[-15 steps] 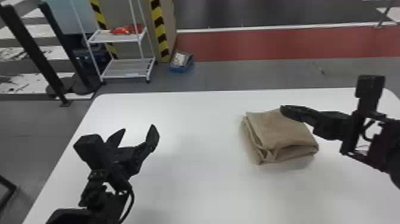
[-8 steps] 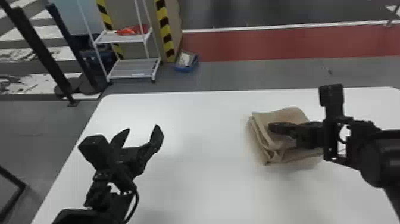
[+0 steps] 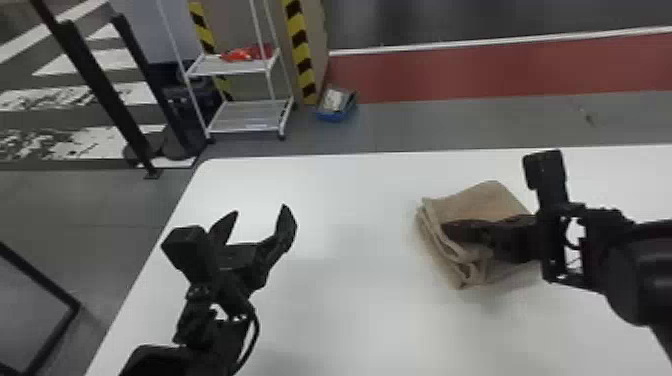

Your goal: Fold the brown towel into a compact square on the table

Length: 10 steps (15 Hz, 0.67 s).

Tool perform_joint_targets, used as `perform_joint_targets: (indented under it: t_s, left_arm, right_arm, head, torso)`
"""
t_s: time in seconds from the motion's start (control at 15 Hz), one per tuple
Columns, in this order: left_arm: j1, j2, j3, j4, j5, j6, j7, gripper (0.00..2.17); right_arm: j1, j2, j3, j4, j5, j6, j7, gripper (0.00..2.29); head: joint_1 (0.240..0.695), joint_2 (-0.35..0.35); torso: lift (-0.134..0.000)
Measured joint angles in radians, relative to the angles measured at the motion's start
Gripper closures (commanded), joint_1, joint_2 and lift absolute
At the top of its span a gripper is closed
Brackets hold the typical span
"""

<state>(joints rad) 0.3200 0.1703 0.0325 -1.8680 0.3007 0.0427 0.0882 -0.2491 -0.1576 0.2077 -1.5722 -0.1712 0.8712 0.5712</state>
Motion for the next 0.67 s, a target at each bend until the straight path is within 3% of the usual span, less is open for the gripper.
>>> perform_joint_targets:
  t_s: [0.33,0.67]
  left_arm:
    - [0.016,0.001,-0.013,0.002,-0.123,-0.064,0.023,0.04]
    - [0.02,0.002,-0.013,0.005,-0.137,-0.074,0.023,0.04]
  right_arm:
    - [0.022,0.004,0.061,-0.023,-0.002,0.007,0.054,2.08]
    - [0.085,-0.001,0.085,-0.15,0.0,0.034,0.088,2.08]
  head:
    - [0.695,0.272]
    - [0.695,0.314]
  torso:
    - [-0.125]
    - [-0.125]
